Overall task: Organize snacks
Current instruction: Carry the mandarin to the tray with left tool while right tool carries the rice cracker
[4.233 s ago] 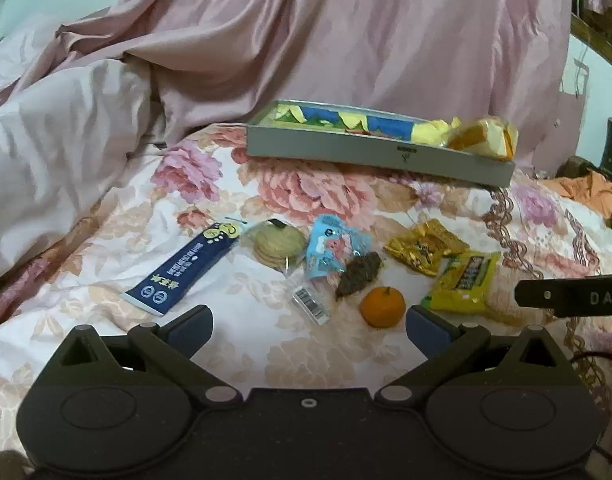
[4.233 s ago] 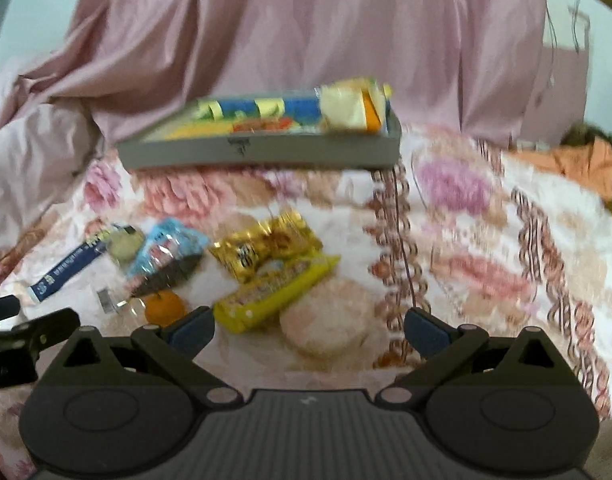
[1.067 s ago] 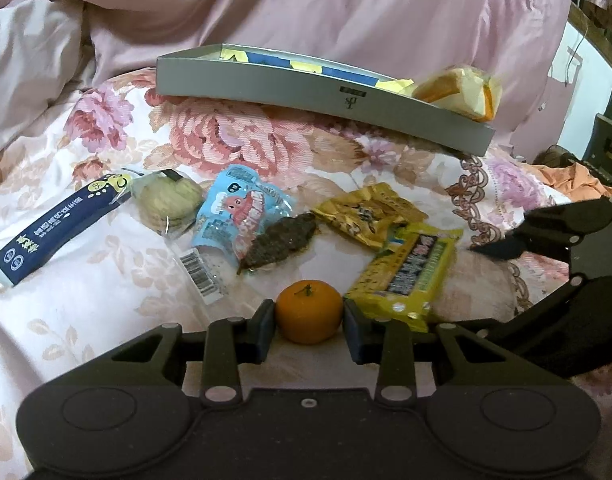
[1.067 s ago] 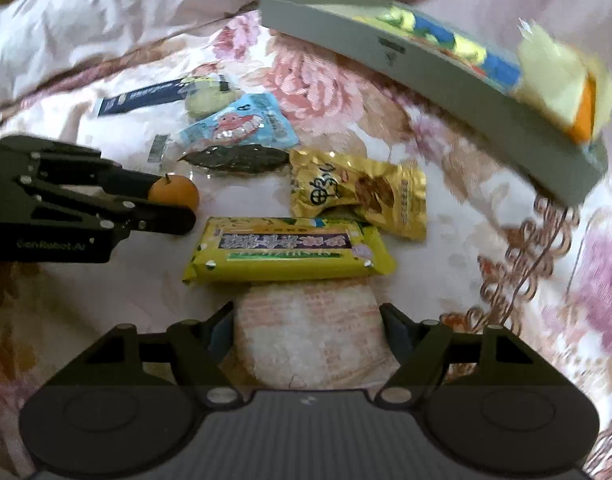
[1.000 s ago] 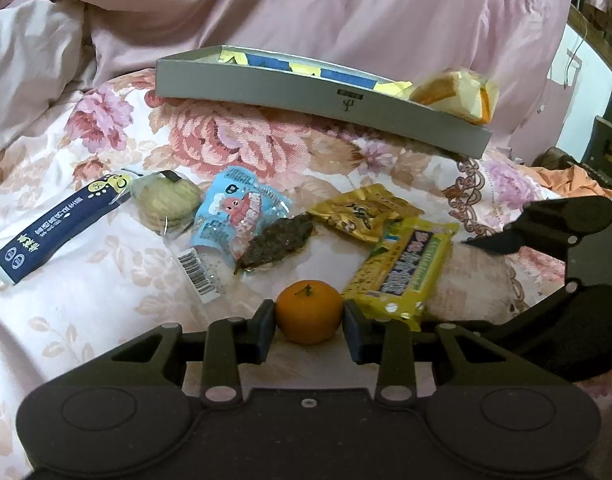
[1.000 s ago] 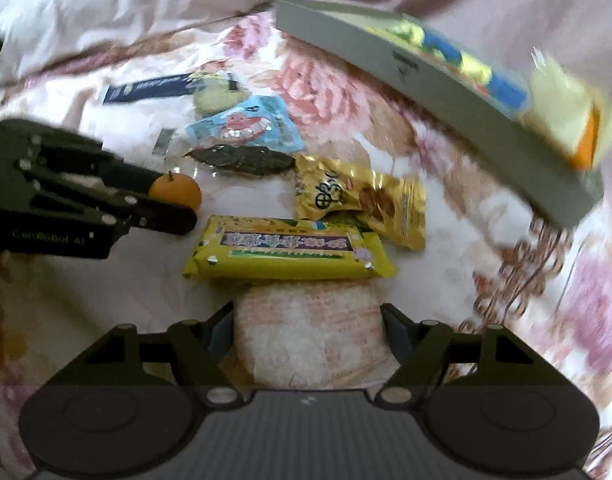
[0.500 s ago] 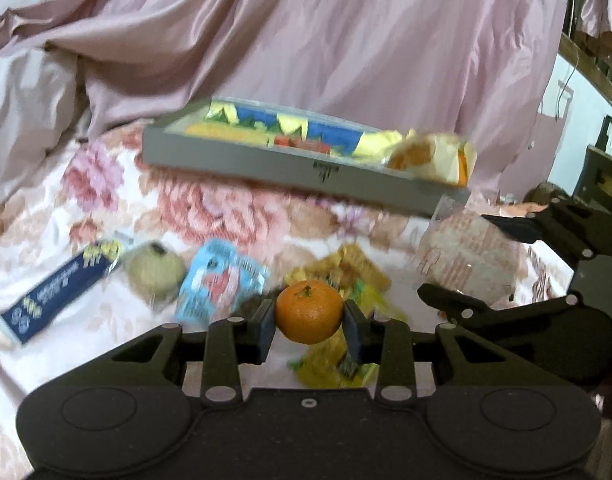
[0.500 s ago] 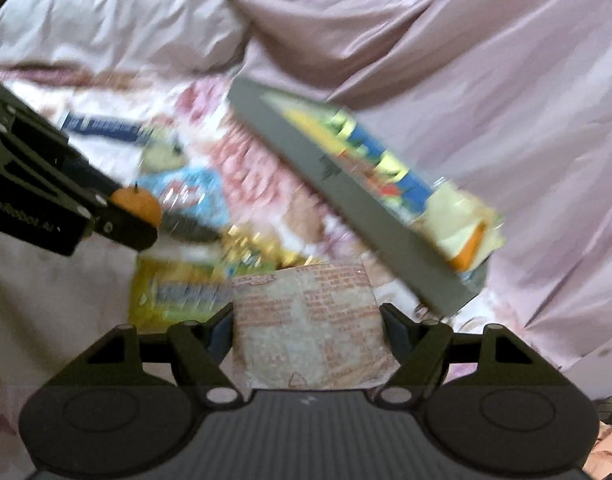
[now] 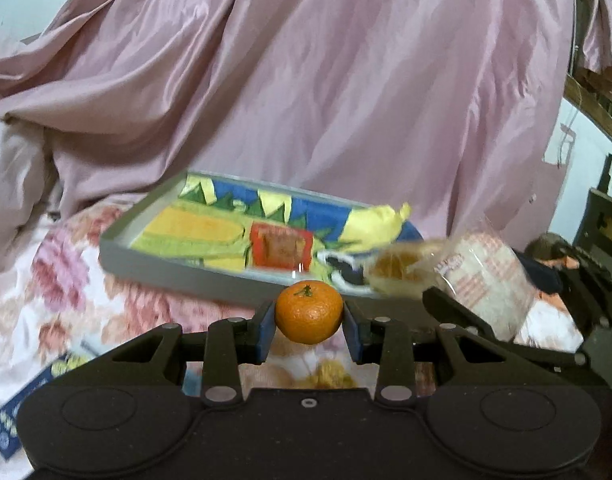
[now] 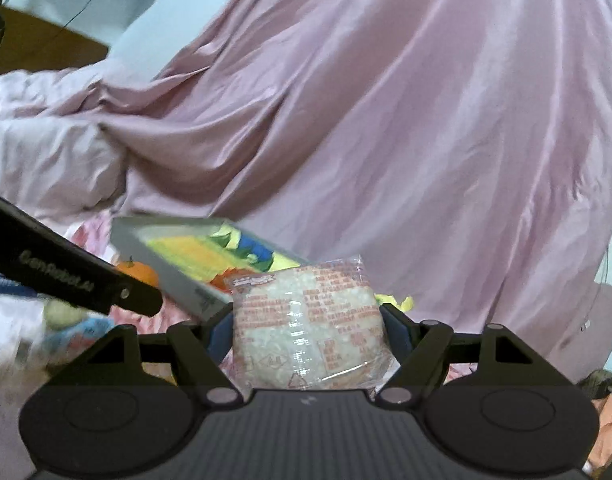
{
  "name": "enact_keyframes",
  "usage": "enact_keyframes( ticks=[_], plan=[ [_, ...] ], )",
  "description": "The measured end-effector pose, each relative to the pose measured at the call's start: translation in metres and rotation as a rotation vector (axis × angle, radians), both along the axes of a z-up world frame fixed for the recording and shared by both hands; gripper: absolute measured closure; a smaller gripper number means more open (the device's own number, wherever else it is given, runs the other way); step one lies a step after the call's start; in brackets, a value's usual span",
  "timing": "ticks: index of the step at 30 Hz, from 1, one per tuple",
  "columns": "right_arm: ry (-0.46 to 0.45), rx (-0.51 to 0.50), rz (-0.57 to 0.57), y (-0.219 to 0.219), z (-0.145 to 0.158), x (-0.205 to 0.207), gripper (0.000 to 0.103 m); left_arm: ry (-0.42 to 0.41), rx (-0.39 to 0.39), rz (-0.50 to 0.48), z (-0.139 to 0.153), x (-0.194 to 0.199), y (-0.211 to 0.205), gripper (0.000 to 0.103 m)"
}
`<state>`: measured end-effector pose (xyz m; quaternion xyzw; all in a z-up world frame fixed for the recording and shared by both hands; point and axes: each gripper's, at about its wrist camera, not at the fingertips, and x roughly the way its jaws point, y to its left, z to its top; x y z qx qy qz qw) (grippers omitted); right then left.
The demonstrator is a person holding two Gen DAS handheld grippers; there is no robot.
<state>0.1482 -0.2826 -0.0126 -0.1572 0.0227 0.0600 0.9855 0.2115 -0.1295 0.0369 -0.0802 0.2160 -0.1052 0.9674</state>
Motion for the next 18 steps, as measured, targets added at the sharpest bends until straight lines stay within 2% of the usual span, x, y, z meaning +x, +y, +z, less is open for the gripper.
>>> enact_keyframes(
  ticks=[4, 8, 18],
  plan=[
    [-0.029, 0.053, -0.017, -0.006, 0.006, 0.014, 0.025, -0.016, -0.010, 0.025, 0.011, 0.023, -0.002, 0.065],
    [-0.018, 0.088, -0.030, -0.007, 0.005, 0.032, 0.025, -0.010, -0.014, 0.042, 0.014, 0.044, -0.004, 0.065],
    [0.029, 0.152, -0.031, -0.011, 0.002, 0.067, 0.025, 0.034, -0.013, 0.067, -0.002, 0.085, -0.013, 0.065]
  ],
)
